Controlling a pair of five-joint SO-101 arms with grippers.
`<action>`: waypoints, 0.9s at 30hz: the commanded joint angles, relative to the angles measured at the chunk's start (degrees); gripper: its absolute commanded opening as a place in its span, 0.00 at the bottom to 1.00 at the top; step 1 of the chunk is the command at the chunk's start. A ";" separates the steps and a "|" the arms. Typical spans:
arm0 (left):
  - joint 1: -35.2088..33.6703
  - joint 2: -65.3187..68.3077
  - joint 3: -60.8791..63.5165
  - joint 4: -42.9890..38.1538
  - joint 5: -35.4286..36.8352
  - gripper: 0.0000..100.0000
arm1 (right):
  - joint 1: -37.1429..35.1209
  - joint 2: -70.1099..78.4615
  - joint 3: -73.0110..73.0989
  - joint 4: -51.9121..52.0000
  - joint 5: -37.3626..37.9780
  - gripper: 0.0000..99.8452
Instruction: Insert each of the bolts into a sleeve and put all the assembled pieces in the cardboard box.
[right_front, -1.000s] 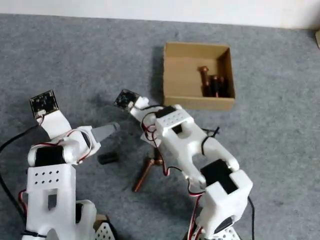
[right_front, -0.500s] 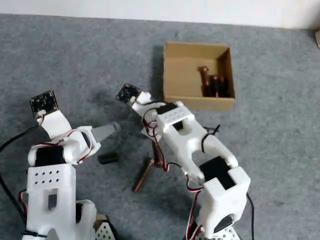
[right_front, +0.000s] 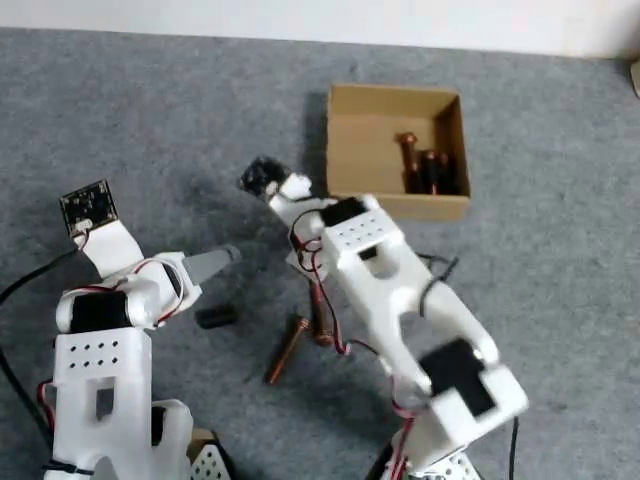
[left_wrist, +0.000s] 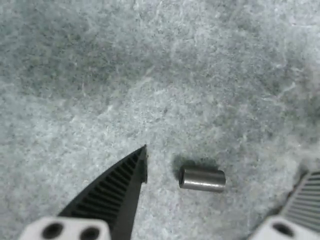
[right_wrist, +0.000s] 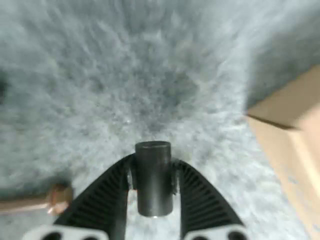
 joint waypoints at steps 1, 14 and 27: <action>1.98 0.13 -0.57 -0.53 -3.08 0.44 | 0.13 -11.56 -1.71 4.26 -0.70 0.01; 31.52 0.22 -2.51 10.64 -3.25 0.44 | 11.21 -26.86 -1.45 18.24 -5.89 0.01; 32.66 0.22 1.80 10.99 -13.54 0.20 | 19.38 -31.43 1.19 24.22 -6.33 0.01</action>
